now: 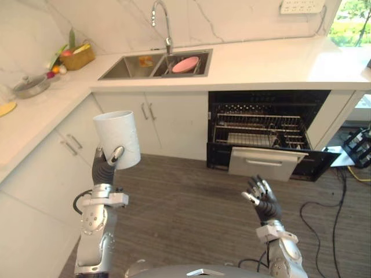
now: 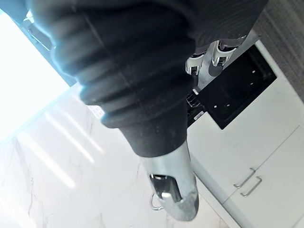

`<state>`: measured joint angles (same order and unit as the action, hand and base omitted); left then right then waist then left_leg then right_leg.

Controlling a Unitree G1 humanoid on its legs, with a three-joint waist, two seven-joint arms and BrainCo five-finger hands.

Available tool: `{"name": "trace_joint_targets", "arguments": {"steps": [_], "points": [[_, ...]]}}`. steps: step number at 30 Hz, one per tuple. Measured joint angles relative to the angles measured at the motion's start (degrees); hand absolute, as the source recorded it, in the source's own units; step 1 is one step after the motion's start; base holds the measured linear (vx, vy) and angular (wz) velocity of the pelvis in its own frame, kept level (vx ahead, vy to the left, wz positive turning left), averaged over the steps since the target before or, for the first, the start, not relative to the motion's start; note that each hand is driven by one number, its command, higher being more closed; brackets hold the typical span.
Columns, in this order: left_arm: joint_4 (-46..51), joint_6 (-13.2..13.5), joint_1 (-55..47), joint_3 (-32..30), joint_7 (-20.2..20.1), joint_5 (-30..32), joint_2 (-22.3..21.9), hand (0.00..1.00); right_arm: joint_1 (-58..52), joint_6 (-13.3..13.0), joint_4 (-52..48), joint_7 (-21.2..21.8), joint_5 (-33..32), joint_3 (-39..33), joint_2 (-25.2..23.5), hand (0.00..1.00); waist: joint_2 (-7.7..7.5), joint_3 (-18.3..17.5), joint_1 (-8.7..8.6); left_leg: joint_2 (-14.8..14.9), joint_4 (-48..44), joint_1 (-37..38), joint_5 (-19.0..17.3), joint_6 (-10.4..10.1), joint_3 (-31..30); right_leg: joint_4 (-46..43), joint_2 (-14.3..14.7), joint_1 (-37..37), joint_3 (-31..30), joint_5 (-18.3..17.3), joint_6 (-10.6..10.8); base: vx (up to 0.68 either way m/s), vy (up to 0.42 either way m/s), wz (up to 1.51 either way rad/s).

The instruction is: Walk over to the sink, pick up the cup, carry it to the dishwasher, place the cup inside the dishwasher, then close the dishwasher door

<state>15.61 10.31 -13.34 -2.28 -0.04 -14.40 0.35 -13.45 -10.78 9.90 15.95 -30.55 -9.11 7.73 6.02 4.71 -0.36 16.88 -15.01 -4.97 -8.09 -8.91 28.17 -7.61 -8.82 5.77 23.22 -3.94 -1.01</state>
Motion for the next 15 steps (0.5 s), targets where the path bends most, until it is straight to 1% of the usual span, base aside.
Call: {"name": "trace_joint_targets", "arguments": {"steps": [1,2,3,4,5,6,7,8,9,10,11,12,13,14,15], "points": [[0.92,-0.02,-1.62,-0.04,0.11,0.03,-0.02,1.00,1.28,-0.15,0.04,-0.06,0.24,1.10,0.11,0.00,-0.01,0.00,0.18,-0.18,7.13,-0.65,3.23,-1.97,-2.64,0.05,-0.46,0.82,-1.66,-0.67,1.12,0.53,0.068,-0.94],[2.17,0.03,-2.68,-0.10,-0.02,0.03,0.03,1.00,1.18,-0.28,0.08,-0.21,0.75,1.55,0.25,0.00,-0.22,0.15,0.05,0.01,8.09,-1.75,4.54,-1.95,-5.10,0.11,-1.10,2.44,-2.38,-2.17,3.45,0.52,0.091,-0.81],[2.32,0.20,-2.76,0.00,-0.41,0.02,0.01,1.00,0.66,-0.29,0.21,-0.42,0.76,1.68,0.88,0.00,0.03,0.12,-0.33,0.20,7.94,-2.19,5.11,-1.49,-5.88,0.14,-1.64,4.06,-2.23,-3.42,5.17,0.43,0.153,-0.50],[2.20,0.34,-2.72,0.12,-0.87,0.02,0.00,1.00,0.08,-0.29,0.28,-0.60,0.73,1.80,1.65,0.00,0.56,-0.09,-0.62,0.16,7.67,-2.14,5.56,-0.62,-5.96,-0.15,-1.92,5.19,-2.22,-4.43,6.28,0.43,0.256,-0.46],[2.14,1.41,-2.72,0.18,-2.12,0.00,0.00,1.00,-0.60,-0.29,0.25,-1.36,0.56,1.81,3.02,0.00,2.28,-0.96,-0.72,-0.10,6.51,-1.46,5.02,0.87,-6.14,-2.01,-2.08,6.01,-2.23,-6.93,8.58,0.46,0.320,-0.47],[1.97,2.08,-2.50,0.11,-2.73,-0.04,0.28,1.00,-0.47,-0.26,0.51,-1.68,0.41,1.78,3.20,0.00,2.39,-1.06,-0.59,-0.90,6.40,-1.05,7.71,2.37,-7.83,-3.49,-2.33,6.05,-2.55,-8.54,9.64,0.47,0.371,-0.62],[1.53,2.29,-2.11,0.21,-3.60,-0.01,1.44,1.00,-0.76,-0.22,0.58,-2.42,-0.65,2.15,1.76,0.00,-0.50,-1.22,-0.43,-3.16,3.60,-0.46,10.52,2.48,-8.19,-5.91,-5.61,6.72,-3.37,-10.83,10.55,0.45,0.346,-0.26],[1.32,2.29,-1.17,0.56,-4.65,0.05,2.66,1.00,-1.18,-0.24,0.46,-2.91,-1.17,2.18,-0.85,0.00,-3.71,-1.45,-1.06,-7.03,2.27,0.22,8.94,3.22,-8.09,-6.57,-9.48,8.34,-3.23,-12.00,10.77,0.44,0.307,0.00],[1.22,2.30,-0.44,1.13,-5.16,0.12,3.00,1.00,-1.17,-0.24,0.39,-3.43,-1.31,2.13,-1.70,0.00,-5.73,-1.79,-1.24,-8.52,1.75,0.08,7.89,3.97,-8.70,-7.25,-10.99,8.56,-2.68,-11.50,10.87,0.51,0.298,0.39],[0.76,2.33,1.36,2.44,-5.91,0.87,2.98,1.00,-0.50,-0.17,0.17,-4.65,-1.74,2.21,-2.24,0.00,-8.04,-1.54,-0.97,-10.50,0.71,0.14,6.68,4.83,-9.17,-10.61,-13.39,7.60,-1.96,-9.32,10.55,0.41,0.235,0.33],[0.11,2.47,2.63,3.60,-6.65,1.37,2.97,1.00,0.46,-0.15,-0.12,-5.80,-2.76,2.13,-2.83,0.00,-8.16,-1.10,-0.49,-11.17,-0.09,0.51,5.95,5.14,-8.98,-16.35,-15.20,5.16,-1.96,-6.54,9.56,0.46,0.284,0.20],[0.11,2.47,2.63,3.60,-6.65,1.37,2.97,1.00,0.46,-0.15,-0.12,-5.80,-2.76,2.13,-2.83,0.00,-8.16,-1.10,-0.49,-11.17,-0.09,0.51,5.95,5.14,-8.98,-16.35,-15.20,5.16,-1.96,-6.54,9.56,0.34,0.222,-0.04],[-0.50,2.72,3.42,3.96,-6.38,3.68,2.92,1.00,1.61,0.00,-0.18,-6.60,-3.37,2.45,-4.12,0.00,-7.42,0.36,-0.42,-12.10,1.13,4.55,4.50,6.90,-7.58,-28.36,-18.60,0.85,-2.91,-2.18,11.31,0.38,0.164,-0.15],[-0.47,2.93,3.46,3.95,-5.51,4.41,3.46,1.00,1.77,0.15,-0.78,-6.52,-3.22,3.05,-5.48,0.00,-7.06,0.69,-0.74,-12.11,2.98,7.66,3.86,7.83,-7.48,-36.55,-16.85,-3.12,-6.05,-4.60,13.15,0.29,0.066,-0.19],[-0.47,3.29,3.50,3.96,-5.07,4.77,3.70,1.00,1.39,0.43,-1.76,-6.44,-3.12,3.44,-5.87,0.00,-6.88,0.77,-0.88,-12.11,4.21,9.21,3.62,8.07,-7.45,-39.37,-15.31,-4.93,-7.04,-6.53,12.75,0.26,-0.008,-0.14]]}}
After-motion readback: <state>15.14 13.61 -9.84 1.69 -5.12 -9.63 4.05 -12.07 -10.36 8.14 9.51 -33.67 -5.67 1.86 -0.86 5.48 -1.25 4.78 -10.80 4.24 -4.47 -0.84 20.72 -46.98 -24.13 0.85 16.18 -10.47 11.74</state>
